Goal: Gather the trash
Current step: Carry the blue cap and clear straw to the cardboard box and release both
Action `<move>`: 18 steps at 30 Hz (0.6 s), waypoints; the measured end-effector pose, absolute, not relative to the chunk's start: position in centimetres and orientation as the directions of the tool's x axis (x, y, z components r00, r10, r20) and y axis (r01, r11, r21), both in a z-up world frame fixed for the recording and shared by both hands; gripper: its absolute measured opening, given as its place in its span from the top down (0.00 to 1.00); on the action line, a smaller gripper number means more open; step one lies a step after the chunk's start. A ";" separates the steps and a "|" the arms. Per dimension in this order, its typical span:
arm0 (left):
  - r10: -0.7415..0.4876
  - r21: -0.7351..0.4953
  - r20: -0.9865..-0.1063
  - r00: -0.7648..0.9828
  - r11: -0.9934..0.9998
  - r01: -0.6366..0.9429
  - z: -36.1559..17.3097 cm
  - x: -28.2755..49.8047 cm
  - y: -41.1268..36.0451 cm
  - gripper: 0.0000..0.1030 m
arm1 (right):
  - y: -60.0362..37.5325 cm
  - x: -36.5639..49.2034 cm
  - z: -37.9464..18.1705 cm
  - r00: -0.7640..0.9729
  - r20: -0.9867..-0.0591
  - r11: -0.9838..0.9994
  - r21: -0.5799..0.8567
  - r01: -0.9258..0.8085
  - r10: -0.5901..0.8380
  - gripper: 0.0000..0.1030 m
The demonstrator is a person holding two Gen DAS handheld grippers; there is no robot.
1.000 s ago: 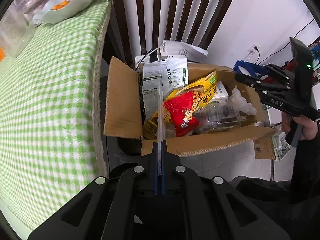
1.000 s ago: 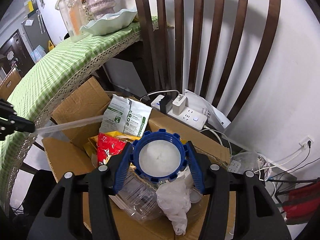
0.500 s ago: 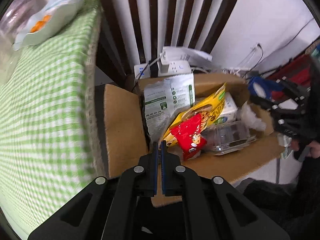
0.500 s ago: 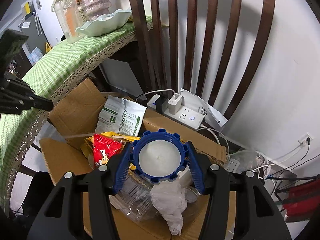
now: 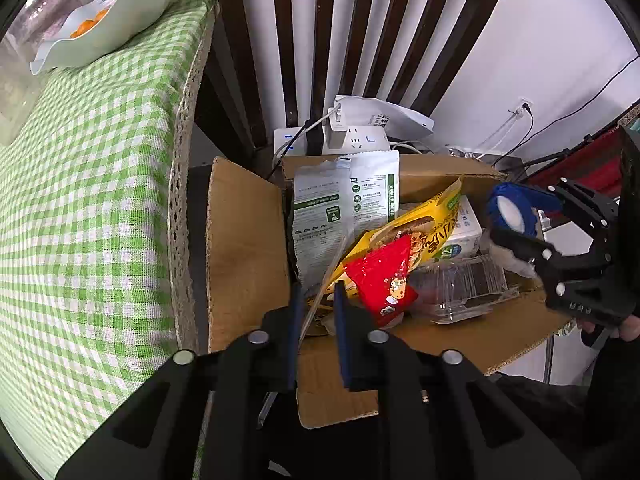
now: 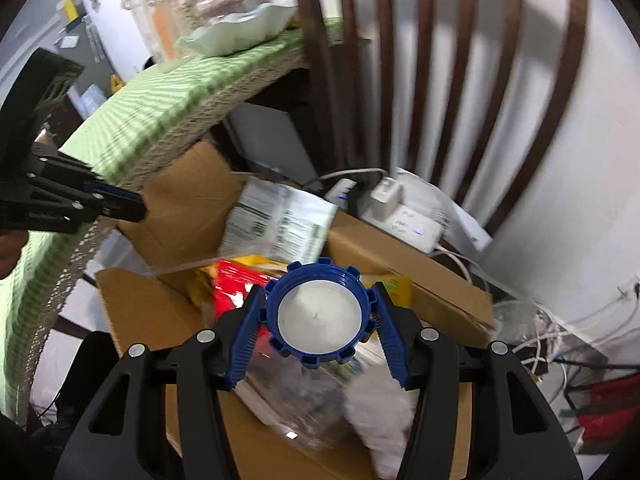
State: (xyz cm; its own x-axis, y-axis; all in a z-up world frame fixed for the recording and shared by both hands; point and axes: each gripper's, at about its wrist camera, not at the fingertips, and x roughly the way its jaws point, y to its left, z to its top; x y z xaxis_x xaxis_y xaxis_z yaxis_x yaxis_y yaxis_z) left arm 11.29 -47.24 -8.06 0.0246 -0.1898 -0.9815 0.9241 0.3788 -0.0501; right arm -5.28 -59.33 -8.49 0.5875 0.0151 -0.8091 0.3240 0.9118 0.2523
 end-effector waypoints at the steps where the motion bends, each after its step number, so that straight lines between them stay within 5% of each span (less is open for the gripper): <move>1: -0.191 -0.052 -0.981 0.025 0.385 0.922 -8.1 11.4 -47.1 0.86 | -58.9 -4.6 -8.3 0.592 -0.805 0.916 0.258 0.307 0.029 0.48; 4: -0.202 -0.055 -0.979 0.031 0.404 0.913 -7.7 11.7 -46.5 0.83 | -57.3 -2.6 -7.6 0.605 -0.794 0.931 0.264 0.252 0.062 0.47; 10: -0.244 -0.060 -0.969 0.046 0.410 0.910 -6.8 11.6 -45.2 0.56 | -55.6 -0.6 -7.1 0.606 -0.790 0.941 0.268 0.209 0.090 0.42; 18: -0.340 -0.076 -0.937 0.079 0.421 0.904 -5.3 11.2 -45.0 0.37 | -56.9 -2.5 -7.0 0.545 -0.837 0.932 0.156 0.326 -0.050 0.34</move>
